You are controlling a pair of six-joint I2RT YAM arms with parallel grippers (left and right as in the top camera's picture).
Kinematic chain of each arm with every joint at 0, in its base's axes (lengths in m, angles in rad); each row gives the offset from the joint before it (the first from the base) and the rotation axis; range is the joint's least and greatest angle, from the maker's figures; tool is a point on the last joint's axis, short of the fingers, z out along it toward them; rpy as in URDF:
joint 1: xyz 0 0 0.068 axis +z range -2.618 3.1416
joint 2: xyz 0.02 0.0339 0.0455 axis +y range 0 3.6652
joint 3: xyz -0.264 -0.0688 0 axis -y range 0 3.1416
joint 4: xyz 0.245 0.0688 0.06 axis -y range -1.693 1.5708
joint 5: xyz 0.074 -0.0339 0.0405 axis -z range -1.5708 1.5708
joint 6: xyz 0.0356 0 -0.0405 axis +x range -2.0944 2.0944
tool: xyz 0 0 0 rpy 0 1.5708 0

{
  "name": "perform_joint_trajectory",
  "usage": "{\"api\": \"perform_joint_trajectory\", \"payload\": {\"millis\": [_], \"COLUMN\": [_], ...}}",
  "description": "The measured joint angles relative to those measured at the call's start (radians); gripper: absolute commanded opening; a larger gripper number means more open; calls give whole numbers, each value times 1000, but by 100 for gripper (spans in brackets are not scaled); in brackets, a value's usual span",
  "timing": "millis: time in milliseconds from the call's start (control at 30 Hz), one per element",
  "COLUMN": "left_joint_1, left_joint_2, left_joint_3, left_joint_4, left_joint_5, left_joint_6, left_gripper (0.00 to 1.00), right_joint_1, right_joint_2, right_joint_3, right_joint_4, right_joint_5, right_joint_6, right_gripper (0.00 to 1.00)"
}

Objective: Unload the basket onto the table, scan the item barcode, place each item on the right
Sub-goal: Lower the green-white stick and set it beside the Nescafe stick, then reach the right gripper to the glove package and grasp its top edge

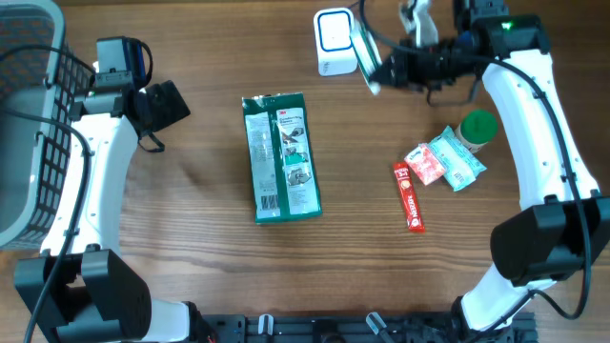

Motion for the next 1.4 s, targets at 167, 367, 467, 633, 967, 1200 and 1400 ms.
{"api": "perform_joint_trajectory", "payload": {"millis": [167,367,467,633,967,1200,1400], "left_joint_1": [0,0,0,0,0,0,0], "left_joint_2": [0,0,0,0,0,0,0], "left_joint_3": [0,0,0,0,0,0,0], "left_joint_4": [-1,0,-1,-1,0,-1,-1], "left_joint_5": [0,0,0,0,0,0,0], "left_joint_6": [0,0,0,0,0,0,0], "left_gripper": [100,100,100,100,100,100,100], "right_joint_1": [0,0,6,105,550,609,609], "right_joint_2": [20,29,29,29,31,39,158], "right_joint_3": [-174,-392,-435,-444,-452,-452,-452], "right_joint_4": [-92,48,130,300,778,763,758], "right_joint_5": [301,504,529,548,556,601,648], "right_joint_6": [-35,3,9,40,314,423,460], "right_gripper": [9,100,100,100,78,77,79]}}
